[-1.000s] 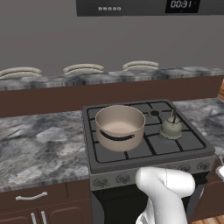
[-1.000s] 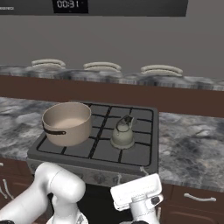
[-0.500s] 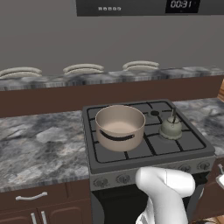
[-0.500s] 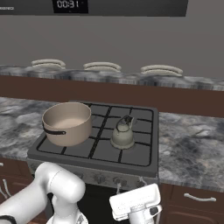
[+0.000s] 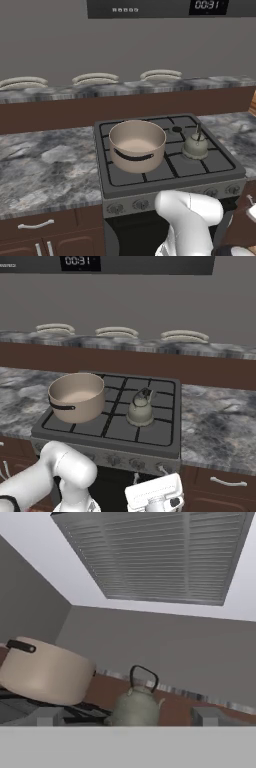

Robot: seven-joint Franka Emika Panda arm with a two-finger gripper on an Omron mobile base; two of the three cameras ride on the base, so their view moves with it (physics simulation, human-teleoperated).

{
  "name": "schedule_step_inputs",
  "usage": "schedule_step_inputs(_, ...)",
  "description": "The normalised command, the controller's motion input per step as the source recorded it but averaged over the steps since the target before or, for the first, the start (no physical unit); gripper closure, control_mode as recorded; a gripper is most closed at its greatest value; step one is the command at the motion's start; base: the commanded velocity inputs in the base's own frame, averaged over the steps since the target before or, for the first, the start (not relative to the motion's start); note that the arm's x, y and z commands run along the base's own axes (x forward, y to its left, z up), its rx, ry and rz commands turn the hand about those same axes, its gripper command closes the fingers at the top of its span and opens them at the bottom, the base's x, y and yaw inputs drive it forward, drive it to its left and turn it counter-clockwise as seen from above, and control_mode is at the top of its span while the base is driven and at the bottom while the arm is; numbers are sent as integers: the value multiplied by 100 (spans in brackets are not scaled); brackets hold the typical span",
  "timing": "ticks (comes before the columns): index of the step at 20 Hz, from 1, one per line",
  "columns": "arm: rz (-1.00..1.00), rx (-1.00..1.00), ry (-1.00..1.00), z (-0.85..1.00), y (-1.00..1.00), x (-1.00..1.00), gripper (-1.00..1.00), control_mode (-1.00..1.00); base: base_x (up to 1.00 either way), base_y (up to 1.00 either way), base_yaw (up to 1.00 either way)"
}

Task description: Pick the kettle from the counter and place it on a stove burner. Then turn the burner on.

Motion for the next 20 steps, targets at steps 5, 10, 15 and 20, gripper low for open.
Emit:
schedule_step_inputs(5,-3,3,23,-21,0,0,-100,-100,0,0,0)
schedule_step_inputs(10,-7,6,20,-23,0,1,-100,-100,0,0,0)
schedule_step_inputs(15,-10,6,15,-20,0,9,-100,-100,0,0,0)
schedule_step_inputs(20,-8,4,2,-2,0,23,-100,-100,0,0,0)
